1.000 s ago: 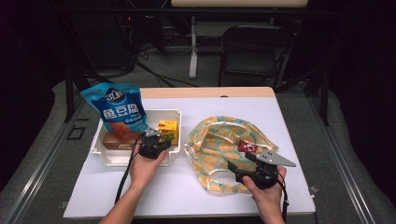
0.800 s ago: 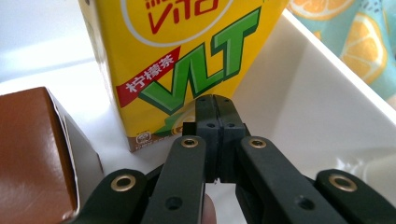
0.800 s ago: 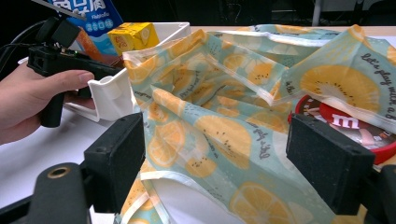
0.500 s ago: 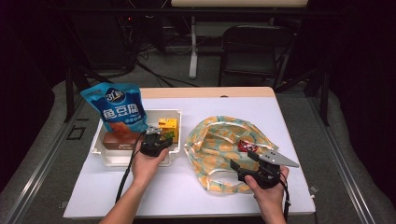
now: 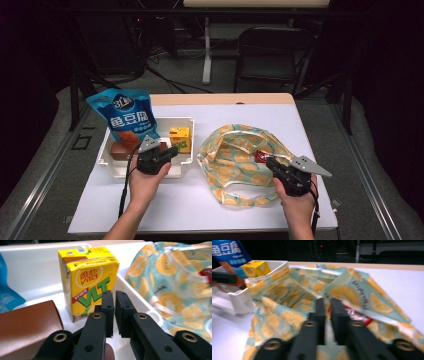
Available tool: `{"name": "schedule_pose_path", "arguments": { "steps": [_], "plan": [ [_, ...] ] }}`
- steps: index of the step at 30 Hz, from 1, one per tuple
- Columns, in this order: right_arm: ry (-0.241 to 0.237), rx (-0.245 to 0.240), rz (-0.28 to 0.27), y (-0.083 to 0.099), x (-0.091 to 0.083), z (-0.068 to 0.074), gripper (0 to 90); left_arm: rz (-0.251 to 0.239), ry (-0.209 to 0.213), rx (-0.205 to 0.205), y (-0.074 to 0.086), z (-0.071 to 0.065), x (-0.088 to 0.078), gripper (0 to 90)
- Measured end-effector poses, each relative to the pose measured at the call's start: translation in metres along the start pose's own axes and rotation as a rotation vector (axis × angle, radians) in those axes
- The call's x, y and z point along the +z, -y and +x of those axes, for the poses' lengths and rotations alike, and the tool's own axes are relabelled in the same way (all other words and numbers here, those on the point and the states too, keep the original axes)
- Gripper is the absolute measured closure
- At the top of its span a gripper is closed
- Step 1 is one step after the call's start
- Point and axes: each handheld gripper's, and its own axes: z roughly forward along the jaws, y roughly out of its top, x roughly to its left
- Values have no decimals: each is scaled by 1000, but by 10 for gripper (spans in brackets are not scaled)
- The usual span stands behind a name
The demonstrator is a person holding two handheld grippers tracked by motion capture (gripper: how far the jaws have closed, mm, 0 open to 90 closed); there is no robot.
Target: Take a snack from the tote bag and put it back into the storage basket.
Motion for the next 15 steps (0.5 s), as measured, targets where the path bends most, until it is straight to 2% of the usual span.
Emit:
{"name": "schedule_pose_path", "arguments": {
  "steps": [3, 7, 9, 12, 13, 15],
  "plan": [
    [19, -11, -2, -3, 2, -4, 900, -20, 12, 26, 3, -12, -10, 843],
    [47, -29, 8, -6, 6, -10, 900, -46, 44, 22, 10, -20, -19, 835],
    [61, -14, 17, -4, 8, -15, 900, -56, 58, 26, 14, -24, -18, 823],
    [59, -11, 39, 2, 12, -20, 900, -38, 79, 57, 20, -30, -17, 804],
    [65, -12, 50, 7, 14, -20, 900, -38, 86, 54, 21, -31, -17, 800],
    [57, 18, 67, 14, 15, -20, 900, -39, 93, 49, 24, -32, -18, 797]
  ]
}}
